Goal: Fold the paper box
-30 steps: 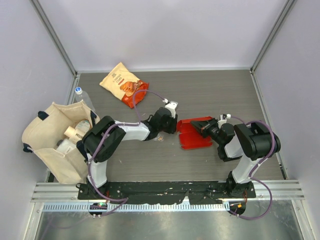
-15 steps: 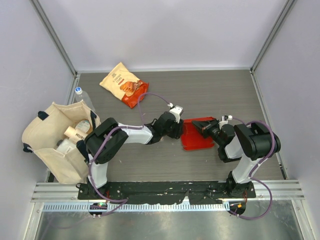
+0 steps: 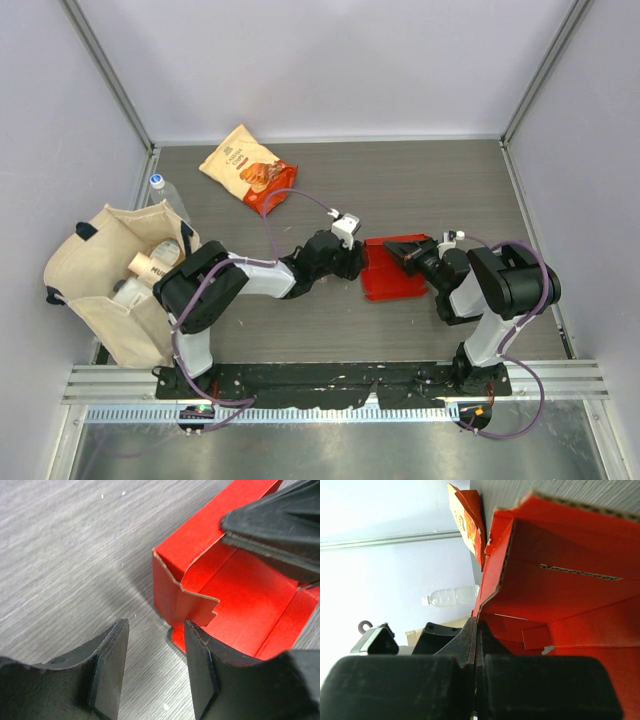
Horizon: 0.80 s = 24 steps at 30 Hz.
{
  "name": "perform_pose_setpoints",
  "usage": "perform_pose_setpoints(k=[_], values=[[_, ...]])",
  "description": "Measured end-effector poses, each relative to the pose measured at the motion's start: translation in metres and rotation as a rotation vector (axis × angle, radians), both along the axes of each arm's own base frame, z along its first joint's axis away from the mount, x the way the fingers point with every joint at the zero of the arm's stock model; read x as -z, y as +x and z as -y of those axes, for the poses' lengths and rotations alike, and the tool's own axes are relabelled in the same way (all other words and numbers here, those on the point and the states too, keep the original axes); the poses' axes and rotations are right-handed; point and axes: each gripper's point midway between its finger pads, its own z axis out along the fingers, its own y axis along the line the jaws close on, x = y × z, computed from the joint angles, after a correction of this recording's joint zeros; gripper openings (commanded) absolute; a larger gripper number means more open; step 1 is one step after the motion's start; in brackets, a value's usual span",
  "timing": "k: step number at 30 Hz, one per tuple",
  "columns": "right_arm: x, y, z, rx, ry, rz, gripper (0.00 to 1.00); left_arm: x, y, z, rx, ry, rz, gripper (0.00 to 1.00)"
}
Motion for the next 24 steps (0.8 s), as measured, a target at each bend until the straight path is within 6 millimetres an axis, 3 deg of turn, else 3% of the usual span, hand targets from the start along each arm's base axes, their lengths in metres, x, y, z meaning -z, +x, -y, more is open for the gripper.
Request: perform_pose_setpoints(k=[3, 12, 24], values=[[0.000, 0.000, 0.000, 0.000, 0.000, -0.001, 0.01, -0.011, 0.004, 0.003, 0.007, -0.021, 0.037, 0.50], [0.000, -0.001, 0.000, 0.001, 0.005, -0.005, 0.01, -0.020, 0.007, 0.012, 0.016, -0.036, 0.063, 0.49], [-0.014, -0.012, -0.004, 0.018, 0.044, -0.013, 0.01, -0.011, 0.013, 0.020, -0.043, 0.030, 0.138, 0.36]])
